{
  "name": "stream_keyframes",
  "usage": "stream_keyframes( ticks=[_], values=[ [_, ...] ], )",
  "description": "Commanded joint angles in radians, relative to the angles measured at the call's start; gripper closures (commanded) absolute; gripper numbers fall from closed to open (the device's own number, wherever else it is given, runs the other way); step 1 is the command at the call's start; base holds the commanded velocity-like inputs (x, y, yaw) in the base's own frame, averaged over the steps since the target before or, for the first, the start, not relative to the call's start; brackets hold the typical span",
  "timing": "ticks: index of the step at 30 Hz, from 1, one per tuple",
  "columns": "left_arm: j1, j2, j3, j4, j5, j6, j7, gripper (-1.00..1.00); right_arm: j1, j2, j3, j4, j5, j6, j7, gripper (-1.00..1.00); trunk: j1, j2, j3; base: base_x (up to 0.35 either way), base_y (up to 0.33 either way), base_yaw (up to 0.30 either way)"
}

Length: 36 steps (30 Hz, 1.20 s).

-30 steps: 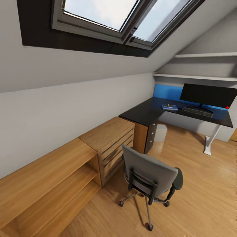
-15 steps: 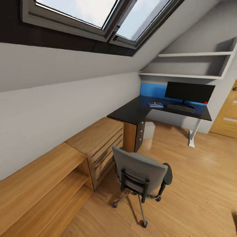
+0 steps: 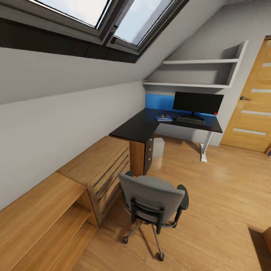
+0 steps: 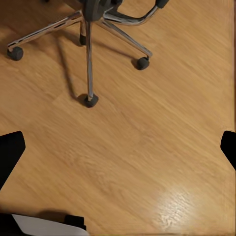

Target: In the bedroom, organize the workspace by keeping the computer under the desk, ensuring the monitor is on the desk, placing the keyboard on the desk next to the monitor, placing the mouse on the desk next to the keyboard, moving the folder from the swivel chair onto the desk next to the mouse, stacking the notebook on top of the folder with the pen on top of the notebook, and positioning the swivel chair next to the desk.

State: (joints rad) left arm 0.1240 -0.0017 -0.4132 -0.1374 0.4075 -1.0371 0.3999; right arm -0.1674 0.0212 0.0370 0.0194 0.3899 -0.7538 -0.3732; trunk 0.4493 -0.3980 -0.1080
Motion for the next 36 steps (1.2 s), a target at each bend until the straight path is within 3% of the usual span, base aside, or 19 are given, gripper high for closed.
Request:
stream_keyframes(
  ticks=[1,36],
  values=[
    [0.0,0.0,-0.009,-0.002,0.007,-0.001,0.005,-1.0,-0.001,0.0,0.004,0.002,0.007,-0.001,-0.01,-1.0,0.001,-0.002,-0.002,0.036,0.032,-0.272],
    [0.0,0.001,-0.009,-0.002,0.007,-0.001,0.005,-1.0,-0.001,0.0,0.004,0.002,0.007,-0.001,-0.01,-1.0,0.001,-0.002,-0.017,0.06,0.154,-0.272]
  ],
)
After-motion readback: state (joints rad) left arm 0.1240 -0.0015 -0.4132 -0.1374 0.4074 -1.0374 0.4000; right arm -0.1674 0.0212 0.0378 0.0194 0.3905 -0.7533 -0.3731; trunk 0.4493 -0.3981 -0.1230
